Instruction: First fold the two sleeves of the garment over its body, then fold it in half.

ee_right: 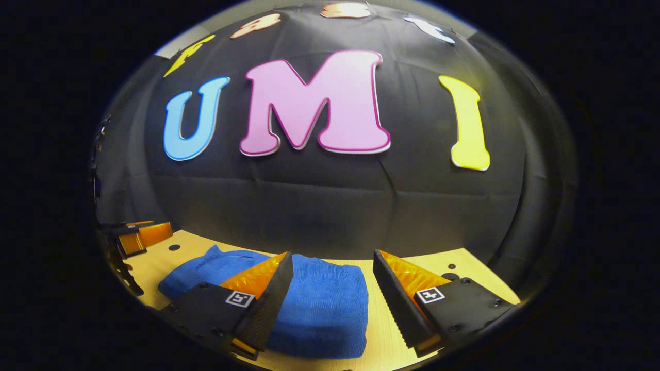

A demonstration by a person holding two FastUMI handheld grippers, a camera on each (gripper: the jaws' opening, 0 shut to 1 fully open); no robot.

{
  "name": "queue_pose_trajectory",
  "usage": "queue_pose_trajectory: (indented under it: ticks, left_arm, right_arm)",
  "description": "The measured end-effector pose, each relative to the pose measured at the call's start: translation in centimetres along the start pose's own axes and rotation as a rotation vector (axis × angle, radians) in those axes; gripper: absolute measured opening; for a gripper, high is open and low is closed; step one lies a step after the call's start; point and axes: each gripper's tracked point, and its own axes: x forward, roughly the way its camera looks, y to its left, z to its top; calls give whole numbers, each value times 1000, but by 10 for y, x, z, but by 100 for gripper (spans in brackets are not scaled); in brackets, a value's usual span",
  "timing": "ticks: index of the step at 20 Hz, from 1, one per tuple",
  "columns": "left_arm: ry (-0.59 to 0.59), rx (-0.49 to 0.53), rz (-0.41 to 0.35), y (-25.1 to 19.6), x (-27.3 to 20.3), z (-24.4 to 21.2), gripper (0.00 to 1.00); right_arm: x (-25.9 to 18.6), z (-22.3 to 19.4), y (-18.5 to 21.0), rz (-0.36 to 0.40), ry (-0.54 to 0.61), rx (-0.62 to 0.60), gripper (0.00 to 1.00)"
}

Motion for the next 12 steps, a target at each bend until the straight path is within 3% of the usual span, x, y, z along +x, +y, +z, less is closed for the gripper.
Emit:
queue_pose_trajectory:
  ticks: [4, 7, 8, 9, 12]
  left_arm:
    - [-109, -24, 28, 20, -73, 40, 82]
    - [-139, 50, 43, 23, -133, 60, 81]
    - [-142, 70, 42, 19, -151, 66, 81]
    - [-151, 89, 35, 15, -173, 73, 81]
    - [-186, 115, 41, 9, -237, 95, 81]
  right_arm:
    - [-63, 43, 15, -16, -76, -7, 97]
    - [-110, 64, 22, -33, -90, 31, 98]
    - [-127, 70, 23, -39, -89, 36, 92]
    - [-144, 77, 24, -43, -91, 39, 97]
    - [-195, 101, 36, -21, -115, 35, 97]
